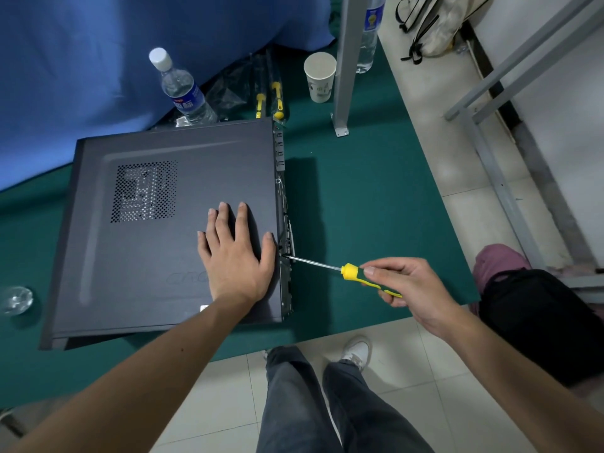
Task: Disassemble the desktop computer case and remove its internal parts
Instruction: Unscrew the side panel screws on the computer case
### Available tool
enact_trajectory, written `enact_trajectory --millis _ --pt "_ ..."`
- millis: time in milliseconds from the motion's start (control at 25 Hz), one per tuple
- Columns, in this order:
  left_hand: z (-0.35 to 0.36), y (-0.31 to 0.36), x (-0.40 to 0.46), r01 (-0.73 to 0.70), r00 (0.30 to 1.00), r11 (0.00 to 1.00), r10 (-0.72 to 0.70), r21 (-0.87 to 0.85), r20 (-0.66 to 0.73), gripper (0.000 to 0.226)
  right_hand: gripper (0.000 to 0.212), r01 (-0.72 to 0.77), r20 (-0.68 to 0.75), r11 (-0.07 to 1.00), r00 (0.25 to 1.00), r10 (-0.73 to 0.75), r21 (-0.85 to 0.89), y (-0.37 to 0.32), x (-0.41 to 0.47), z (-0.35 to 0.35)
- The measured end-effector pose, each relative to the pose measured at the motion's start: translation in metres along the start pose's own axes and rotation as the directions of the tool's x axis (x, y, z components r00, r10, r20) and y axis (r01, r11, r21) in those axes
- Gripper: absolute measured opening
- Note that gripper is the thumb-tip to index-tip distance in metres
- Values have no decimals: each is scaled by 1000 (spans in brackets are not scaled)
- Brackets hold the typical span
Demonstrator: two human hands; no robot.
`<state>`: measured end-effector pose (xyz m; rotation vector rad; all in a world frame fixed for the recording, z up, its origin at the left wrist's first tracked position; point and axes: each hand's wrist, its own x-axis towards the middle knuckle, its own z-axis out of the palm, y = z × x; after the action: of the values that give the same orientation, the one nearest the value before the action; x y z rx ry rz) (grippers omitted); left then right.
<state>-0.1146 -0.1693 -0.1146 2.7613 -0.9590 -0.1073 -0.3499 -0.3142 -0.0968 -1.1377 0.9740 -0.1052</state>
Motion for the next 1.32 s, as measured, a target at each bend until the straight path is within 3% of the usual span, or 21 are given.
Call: enact_trajectory --millis 280,480,640,800,880,1040,1240,1320 --pt "0 -1 0 -2 1000 1000 2 6 -6 66 33 -24 61 998 998 27 -49 -9 9 -8" --pt "0 0 0 -4 1000 1000 4 16 -2 66 40 16 131 973 991 15 -231 -49 36 -20" --pt "1 0 0 -7 1000 1000 7 19 -2 66 11 -59 26 998 998 59 12 -61 56 -20" --pt "1 -1 0 -4 1000 1000 4 18 -3 66 12 -249 -141 943 949 283 219 -46 57 -8" --pt "1 0 0 -6 1000 1000 7 21 -3 66 17 -273 -187 910 921 341 313 -42 56 -5" --pt "0 0 0 1 1000 1000 -1 18 2 66 20 -231 -200 916 931 306 327 -32 48 -1" --pt "0 0 0 1 1000 1000 -1 31 9 67 18 -3 -184 953 981 62 304 -29 40 -4" --pt "0 0 -1 1 1000 999 -1 33 7 66 28 -47 -145 978 986 77 201 -33 37 -8"
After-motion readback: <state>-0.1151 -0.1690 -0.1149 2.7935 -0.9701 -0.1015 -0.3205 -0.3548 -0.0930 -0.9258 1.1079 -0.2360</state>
